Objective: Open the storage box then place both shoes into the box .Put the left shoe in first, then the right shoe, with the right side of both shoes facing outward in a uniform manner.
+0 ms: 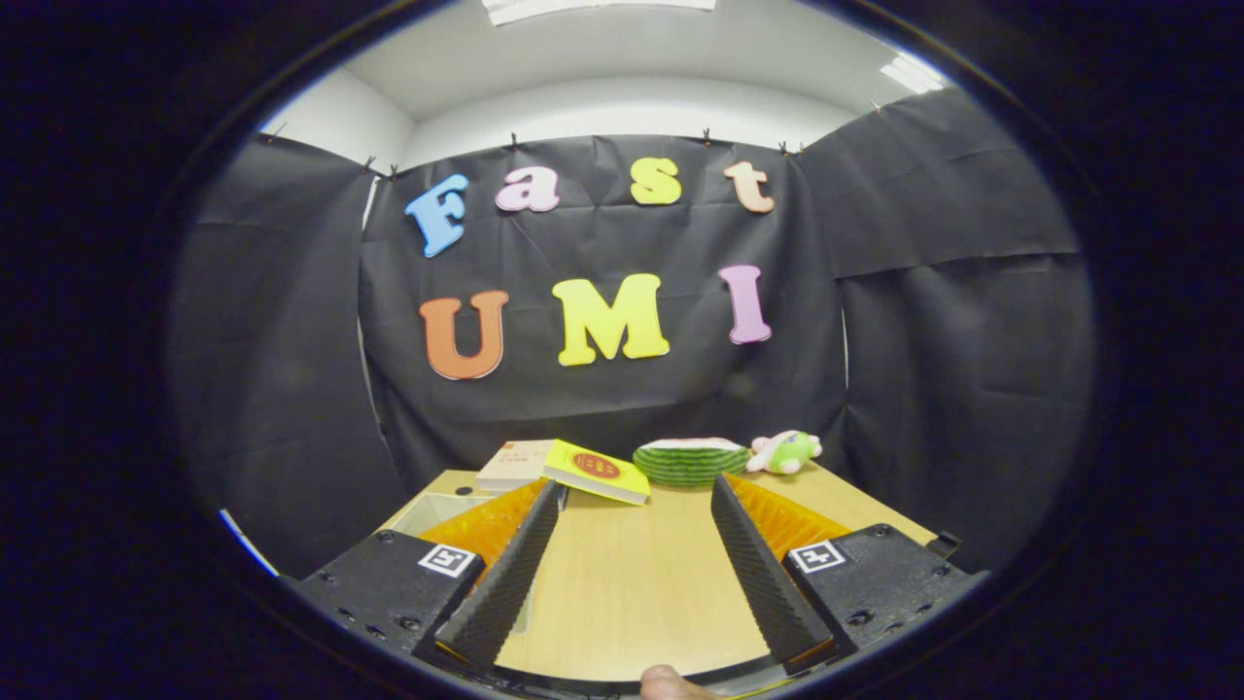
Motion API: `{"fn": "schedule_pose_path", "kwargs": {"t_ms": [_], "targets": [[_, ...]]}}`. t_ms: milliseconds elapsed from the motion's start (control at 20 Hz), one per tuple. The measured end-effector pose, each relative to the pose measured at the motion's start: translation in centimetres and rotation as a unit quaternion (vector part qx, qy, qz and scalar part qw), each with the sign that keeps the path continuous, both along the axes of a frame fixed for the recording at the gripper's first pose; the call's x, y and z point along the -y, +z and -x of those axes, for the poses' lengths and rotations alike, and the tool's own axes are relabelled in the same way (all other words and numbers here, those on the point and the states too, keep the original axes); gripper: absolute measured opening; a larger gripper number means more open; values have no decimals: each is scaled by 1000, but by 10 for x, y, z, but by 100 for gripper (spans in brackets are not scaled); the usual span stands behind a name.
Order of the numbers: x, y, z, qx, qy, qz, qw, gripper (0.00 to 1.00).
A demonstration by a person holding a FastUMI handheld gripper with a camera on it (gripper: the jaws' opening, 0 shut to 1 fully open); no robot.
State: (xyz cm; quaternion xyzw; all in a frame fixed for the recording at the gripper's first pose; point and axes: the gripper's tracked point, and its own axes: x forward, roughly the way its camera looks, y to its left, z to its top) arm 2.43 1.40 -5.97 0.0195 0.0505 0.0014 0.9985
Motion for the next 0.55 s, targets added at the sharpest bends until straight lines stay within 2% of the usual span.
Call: {"fn": "schedule_pose_path", "kwargs": {"t_ms": [550], "targets": [[1, -3, 9, -1, 4, 4, 1000, 100]]}}
